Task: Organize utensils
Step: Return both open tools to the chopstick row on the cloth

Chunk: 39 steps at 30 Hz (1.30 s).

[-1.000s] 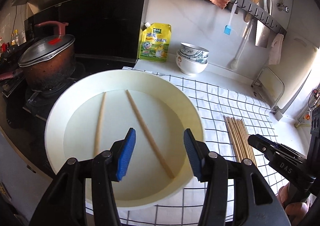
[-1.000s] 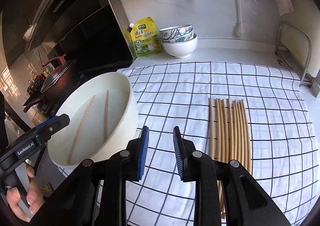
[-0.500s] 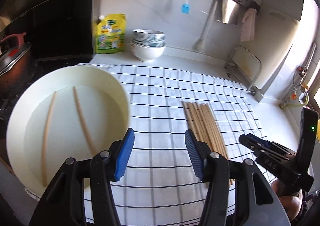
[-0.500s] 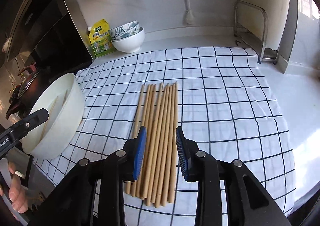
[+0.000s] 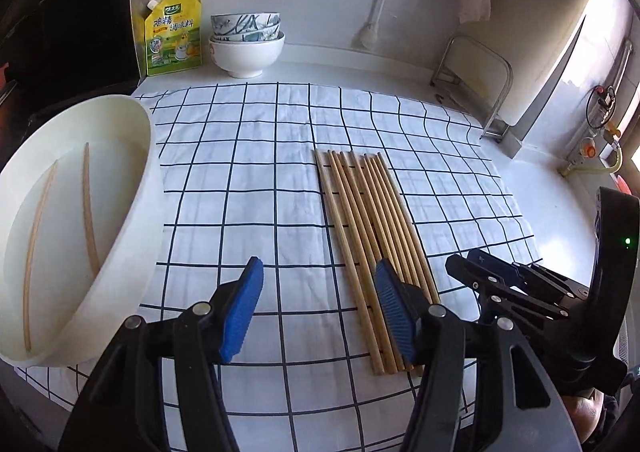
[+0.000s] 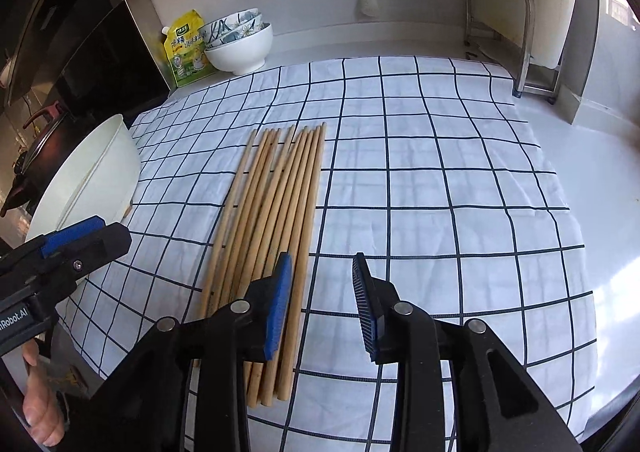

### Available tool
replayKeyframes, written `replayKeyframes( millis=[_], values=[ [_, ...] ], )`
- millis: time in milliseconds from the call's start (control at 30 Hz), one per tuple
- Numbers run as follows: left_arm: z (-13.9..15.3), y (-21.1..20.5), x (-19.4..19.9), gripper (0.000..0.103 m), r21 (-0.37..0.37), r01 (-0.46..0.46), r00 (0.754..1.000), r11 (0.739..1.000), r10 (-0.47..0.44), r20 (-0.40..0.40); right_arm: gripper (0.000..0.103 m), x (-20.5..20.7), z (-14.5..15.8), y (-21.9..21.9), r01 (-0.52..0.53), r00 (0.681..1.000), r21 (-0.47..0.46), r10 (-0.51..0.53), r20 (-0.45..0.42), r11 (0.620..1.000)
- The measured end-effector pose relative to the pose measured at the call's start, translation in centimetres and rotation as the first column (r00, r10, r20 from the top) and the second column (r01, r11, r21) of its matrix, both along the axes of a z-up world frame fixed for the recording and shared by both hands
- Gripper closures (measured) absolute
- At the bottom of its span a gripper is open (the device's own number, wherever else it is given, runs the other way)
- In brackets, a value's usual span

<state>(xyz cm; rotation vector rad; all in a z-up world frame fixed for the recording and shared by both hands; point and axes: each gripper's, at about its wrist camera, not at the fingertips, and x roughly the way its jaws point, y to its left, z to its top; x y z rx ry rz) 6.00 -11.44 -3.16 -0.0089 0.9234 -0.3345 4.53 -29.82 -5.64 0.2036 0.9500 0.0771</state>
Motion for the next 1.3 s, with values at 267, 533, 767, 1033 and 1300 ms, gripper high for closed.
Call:
replayKeyframes(
  millis=[267, 533, 767, 1033, 1300],
  values=[
    [-1.9, 0.1, 0.7, 0.037, 0.012, -0.031, 0.999, 0.999, 0.032, -0.035, 0.069, 0.9, -1.1, 0.4, -0.023, 1.000, -0.025, 0.022, -0.021, 0.999],
    [-2.8, 0.1, 1.2, 0.033, 0.019, -0.044, 0.998, 0.999, 0.045, -0.053, 0.069, 1.9, -1.5, 1.1, -0.033, 0.999, -0.081, 0.031, -0.028, 0.996],
    [-3.5, 0.1, 1.4, 0.031, 0.021, -0.046, 0.996, 0.999, 0.048, -0.069, 0.069, 1.9, -1.9, 1.2, -0.047, 0.998, -0.101, 0.043, -0.047, 0.994],
    [-4.2, -0.2, 1.6, 0.024, 0.036, -0.048, 0.995, 0.998, 0.051, -0.080, 0.069, 1.7, -2.0, 0.8, -0.038, 0.998, -0.107, 0.033, -0.052, 0.994],
    [-5.1, -0.6, 2.0, 0.024, 0.059, -0.051, 0.994, 0.997, 0.056, -0.094, 0.069, 1.5, -2.0, -0.2, -0.012, 0.999, -0.103, 0.007, -0.048, 0.995]
  ],
)
